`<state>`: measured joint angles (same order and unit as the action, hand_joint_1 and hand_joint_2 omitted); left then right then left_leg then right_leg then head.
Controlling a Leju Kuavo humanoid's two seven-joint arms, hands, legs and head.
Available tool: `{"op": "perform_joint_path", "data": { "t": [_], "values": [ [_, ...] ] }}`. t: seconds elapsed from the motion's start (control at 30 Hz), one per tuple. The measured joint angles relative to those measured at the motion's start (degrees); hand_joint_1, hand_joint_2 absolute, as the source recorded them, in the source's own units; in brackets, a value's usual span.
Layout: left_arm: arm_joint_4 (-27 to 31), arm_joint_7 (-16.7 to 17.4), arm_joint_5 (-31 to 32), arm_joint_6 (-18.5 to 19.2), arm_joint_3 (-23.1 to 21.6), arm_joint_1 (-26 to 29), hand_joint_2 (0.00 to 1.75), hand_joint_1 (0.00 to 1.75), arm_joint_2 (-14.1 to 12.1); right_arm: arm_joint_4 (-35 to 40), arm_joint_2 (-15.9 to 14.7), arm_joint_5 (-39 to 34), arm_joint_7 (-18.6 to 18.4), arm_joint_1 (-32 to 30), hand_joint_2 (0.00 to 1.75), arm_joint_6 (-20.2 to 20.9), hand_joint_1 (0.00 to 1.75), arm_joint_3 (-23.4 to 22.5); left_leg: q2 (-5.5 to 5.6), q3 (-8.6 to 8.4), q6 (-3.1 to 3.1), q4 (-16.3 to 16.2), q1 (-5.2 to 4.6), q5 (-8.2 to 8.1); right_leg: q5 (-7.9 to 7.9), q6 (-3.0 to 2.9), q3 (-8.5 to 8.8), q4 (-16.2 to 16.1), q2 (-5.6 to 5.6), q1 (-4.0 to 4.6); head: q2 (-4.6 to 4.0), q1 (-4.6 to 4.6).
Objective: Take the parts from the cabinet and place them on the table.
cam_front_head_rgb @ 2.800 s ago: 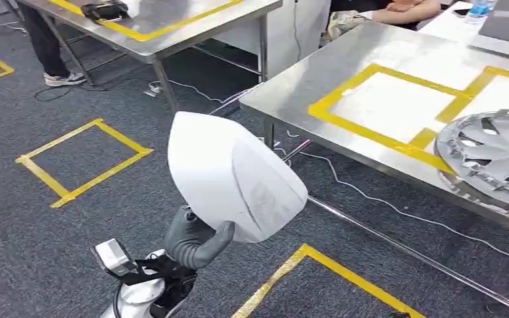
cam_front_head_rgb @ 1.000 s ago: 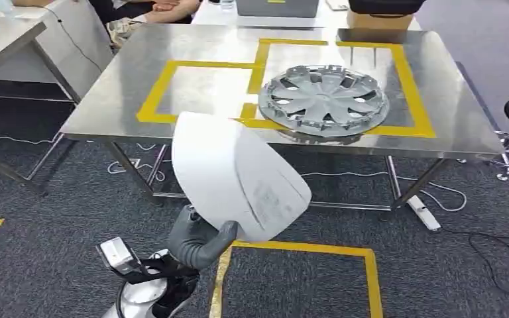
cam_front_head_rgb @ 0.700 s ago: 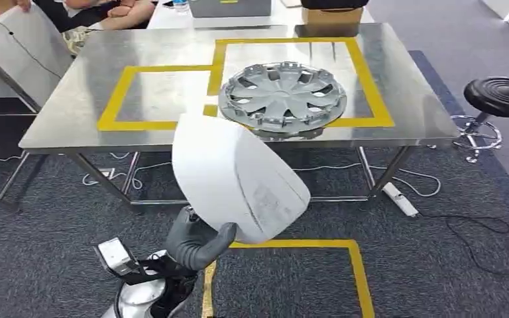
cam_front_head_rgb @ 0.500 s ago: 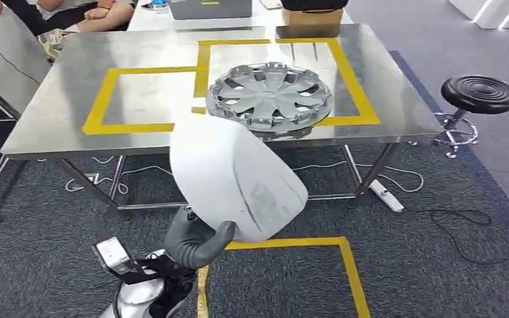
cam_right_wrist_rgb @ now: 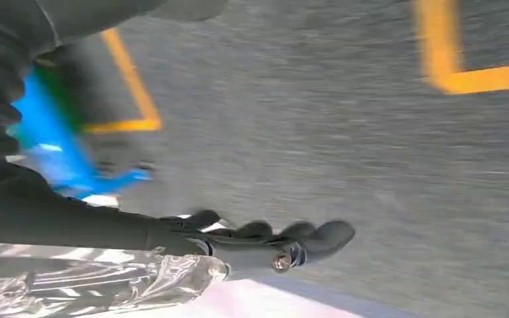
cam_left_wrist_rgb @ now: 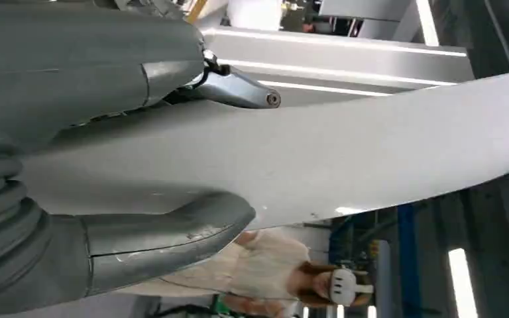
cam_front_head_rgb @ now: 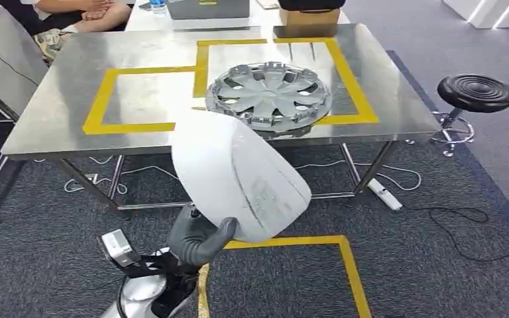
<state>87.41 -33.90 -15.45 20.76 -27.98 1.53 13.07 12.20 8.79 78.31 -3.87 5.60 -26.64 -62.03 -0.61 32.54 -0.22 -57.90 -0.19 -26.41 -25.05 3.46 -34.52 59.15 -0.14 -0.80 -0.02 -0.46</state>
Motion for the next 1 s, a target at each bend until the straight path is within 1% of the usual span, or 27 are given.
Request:
{"op": "perform_joint_path", "data": {
  "t": [0.03,0.07,0.1,0.13,0.17,0.2,0.23,0.27,0.3,0.33,0.37,0.4,0.43,0.47,0.5,0.53,0.57,0.73,0.77,0.8,0.83,0.87,0.9,0.93,0.97,1.0],
  "values": [
    [0.0,0.0,-1.2,0.2,0.1,0.3,1.75,1.75,0.0,0.0,0.0,-0.2,3.6,-0.1,1.75,0.5,0.00,0.2,-0.02,-0.05,-0.25,0.2,0.06,0.16,0.05,-0.25,-0.15,0.1,0.11,0.15,0.00,0.02],
    [0.0,0.0,-2.7,1.2,0.2,0.7,1.75,1.75,0.0,0.0,0.0,-0.9,5.5,-0.1,1.75,1.6,0.00,0.3,-0.09,-0.07,-0.63,0.4,0.18,0.26,0.11,-0.67,-0.29,0.1,0.25,0.25,0.00,0.07],
    [0.0,-0.1,-4.1,2.3,0.3,0.9,1.75,1.75,0.0,0.0,0.0,-1.6,6.0,-0.1,1.75,2.5,0.00,0.3,-0.09,-0.10,-1.01,0.4,0.18,0.02,0.32,-1.07,-0.21,-0.2,0.32,0.00,0.00,0.07],
    [0.0,-0.4,-5.9,4.3,0.4,0.9,1.75,1.75,0.1,0.0,0.0,-2.7,5.9,0.1,1.75,3.4,0.00,0.2,0.14,0.16,-1.36,-0.2,0.26,-0.65,0.44,-1.33,-0.15,-0.3,0.38,-0.14,0.00,0.02],
    [0.1,-0.9,-6.4,5.8,0.5,0.8,1.75,1.75,0.1,0.0,0.0,-3.0,5.1,0.2,1.75,3.9,0.00,0.1,0.20,1.40,-1.64,-2.8,0.26,-2.61,0.43,-1.64,-0.19,-0.3,0.37,-0.18,0.00,-0.28],
    [0.1,-1.3,-6.1,6.5,0.5,0.9,1.75,1.75,0.0,0.0,0.0,-2.8,4.4,0.1,1.75,4.2,0.00,0.1,0.21,3.38,-1.83,-7.0,0.29,-4.97,0.45,-1.78,-0.27,-0.3,0.38,-0.18,0.00,-0.31],
    [0.1,-1.6,-5.7,6.8,0.6,0.9,1.75,1.75,0.0,0.0,0.0,-2.5,3.7,0.1,1.75,4.3,0.00,0.1,0.22,5.97,-1.93,-12.3,0.28,-7.32,0.42,-1.86,-0.38,-0.3,0.38,-0.17,0.00,-0.31],
    [0.1,-1.9,-5.1,7.0,0.6,1.0,1.75,1.75,0.0,0.0,0.0,-2.4,3.0,0.1,1.75,4.3,0.00,0.1,0.24,7.93,-1.96,-16.3,0.28,-8.70,0.44,-1.91,-0.46,-0.3,0.40,-0.16,0.00,-0.33],
    [0.1,-2.2,-4.7,7.0,0.7,1.1,1.75,1.75,0.0,0.0,0.0,-1.8,2.1,0.0,1.75,4.4,0.00,0.1,0.24,8.80,-1.93,-17.7,0.29,-8.50,0.45,-1.91,-0.48,-0.3,0.54,-0.17,0.00,-0.28],
    [0.1,-2.3,-4.5,6.8,0.8,1.2,1.75,1.75,0.0,0.0,0.0,-1.4,1.4,0.0,1.75,4.5,0.00,0.2,0.24,8.20,-1.84,-16.5,0.29,-6.86,0.47,-1.89,-0.44,-0.3,0.71,-0.17,0.00,-0.33],
    [0.1,-2.6,-4.6,6.8,0.9,1.2,1.75,1.75,0.1,0.0,0.0,-1.3,1.1,0.0,1.75,4.5,0.00,0.2,0.25,6.43,-1.68,-12.9,0.30,-4.27,0.51,-1.81,-0.38,-0.3,0.88,-0.18,0.00,-0.33],
    [0.1,-2.9,-5.0,7.3,0.9,1.2,1.75,1.75,0.3,0.0,0.0,-1.3,1.1,0.1,1.75,4.5,0.00,0.2,0.26,4.00,-1.50,-8.0,0.30,-1.71,0.54,-1.73,-0.31,-0.3,1.04,-0.20,0.00,-0.33],
    [0.1,-3.2,-5.5,7.8,1.0,1.1,1.75,1.75,0.4,0.0,0.0,-1.3,1.1,0.1,1.75,4.5,0.00,0.2,0.39,1.59,-1.33,-3.5,0.31,0.19,0.59,-1.54,-0.27,-0.3,1.22,-0.20,0.00,-0.35],
    [0.1,-3.3,-5.8,8.0,1.1,1.1,1.75,1.75,0.4,0.0,0.0,-1.4,1.0,0.1,1.75,4.5,0.00,0.2,0.77,0.30,-1.18,-0.4,0.27,0.18,0.57,-1.10,-0.49,0.0,1.39,0.22,0.00,-0.42],
    [0.1,-3.3,-6.1,8.4,1.2,1.1,1.75,1.75,0.5,0.0,0.0,-1.4,1.0,0.1,1.75,4.5,0.00,0.2,0.78,0.29,-0.82,0.0,0.38,-0.04,0.68,-0.77,-0.78,-0.1,1.56,0.22,0.00,-0.44],
    [0.1,-3.4,-6.3,8.6,1.4,1.2,1.75,1.75,0.6,0.0,0.0,-1.4,1.0,0.1,1.75,4.6,0.00,0.2,0.76,0.48,-0.57,0.0,0.24,0.06,0.87,-0.42,-0.81,-0.3,1.51,0.19,0.00,-0.31],
    [0.1,-3.4,-6.5,8.8,1.5,1.2,1.75,1.75,0.6,0.0,0.0,-1.4,0.9,0.0,1.75,4.6,0.00,0.2,0.76,0.50,-0.40,0.0,0.17,0.06,0.96,-0.26,-0.76,-0.4,1.52,0.11,0.00,-0.48],
    [0.1,-3.4,-6.7,9.0,1.5,1.2,1.75,1.75,0.6,0.0,0.0,-1.4,0.8,0.0,1.75,4.7,0.00,0.2,0.76,0.51,-0.31,0.0,0.14,0.07,0.98,-0.20,-0.74,-0.4,1.51,0.08,0.00,-0.48],
    [0.1,-3.3,-7.3,9.6,1.7,1.2,1.75,1.75,0.7,0.0,0.0,-1.5,0.4,0.0,1.75,5.2,0.00,0.2,0.69,0.45,0.26,0.2,0.28,0.31,1.02,0.19,-0.61,-0.6,1.56,0.03,0.00,-0.42],
    [0.1,-2.6,-8.2,10.9,1.8,1.1,1.75,1.75,0.9,0.0,0.0,-1.5,-0.7,0.0,1.75,6.1,0.00,0.2,0.57,0.33,0.93,0.3,0.60,0.49,-1.16,0.59,-2.05,2.3,0.93,0.08,0.00,-0.04],
    [0.1,-1.9,-7.4,10.2,2.1,1.2,1.75,1.75,0.9,0.0,0.1,-1.0,-1.2,0.0,1.75,6.3,0.00,0.2,0.42,0.37,1.07,0.3,0.48,0.48,-7.20,0.98,-8.09,15.8,0.63,0.08,0.00,0.07],
    [0.1,-1.9,-6.6,9.4,2.2,1.2,1.75,1.75,0.9,0.0,0.1,-0.9,-1.3,-0.1,1.75,6.3,0.00,0.2,0.42,0.35,1.09,0.3,0.46,0.47,-7.43,0.99,-9.03,17.8,0.63,0.08,0.00,0.04],
    [0.1,-1.9,-6.1,9.0,2.3,1.2,1.75,1.75,0.9,0.0,0.1,-0.8,-1.5,-0.1,1.75,6.3,0.00,0.2,0.43,0.31,1.09,0.3,0.46,0.46,-6.26,0.92,-8.51,16.7,0.62,0.08,0.00,0.07],
    [0.1,-2.0,-5.8,8.8,2.3,1.2,1.75,1.75,0.9,0.0,0.1,-0.7,-1.6,-0.1,1.75,6.2,0.00,0.3,0.45,0.23,1.07,0.3,0.48,0.45,-4.23,0.84,-6.84,13.3,0.60,0.07,0.00,0.07],
    [0.1,-2.3,-5.2,8.5,2.4,1.2,1.75,1.75,1.0,0.0,0.1,-0.6,-1.6,-0.1,1.75,6.1,0.00,0.3,0.47,0.09,0.93,0.3,0.54,0.05,-1.83,0.75,-4.33,8.4,0.54,0.04,0.00,0.04],
    [0.1,-3.2,-3.9,8.4,2.4,1.2,1.75,1.75,1.0,0.0,0.0,-0.5,-1.6,0.0,1.75,6.1,0.00,0.3,0.51,-0.13,0.64,0.2,0.63,-0.36,0.25,0.85,-1.33,2.9,0.24,0.01,0.00,0.07]
  ]
}}
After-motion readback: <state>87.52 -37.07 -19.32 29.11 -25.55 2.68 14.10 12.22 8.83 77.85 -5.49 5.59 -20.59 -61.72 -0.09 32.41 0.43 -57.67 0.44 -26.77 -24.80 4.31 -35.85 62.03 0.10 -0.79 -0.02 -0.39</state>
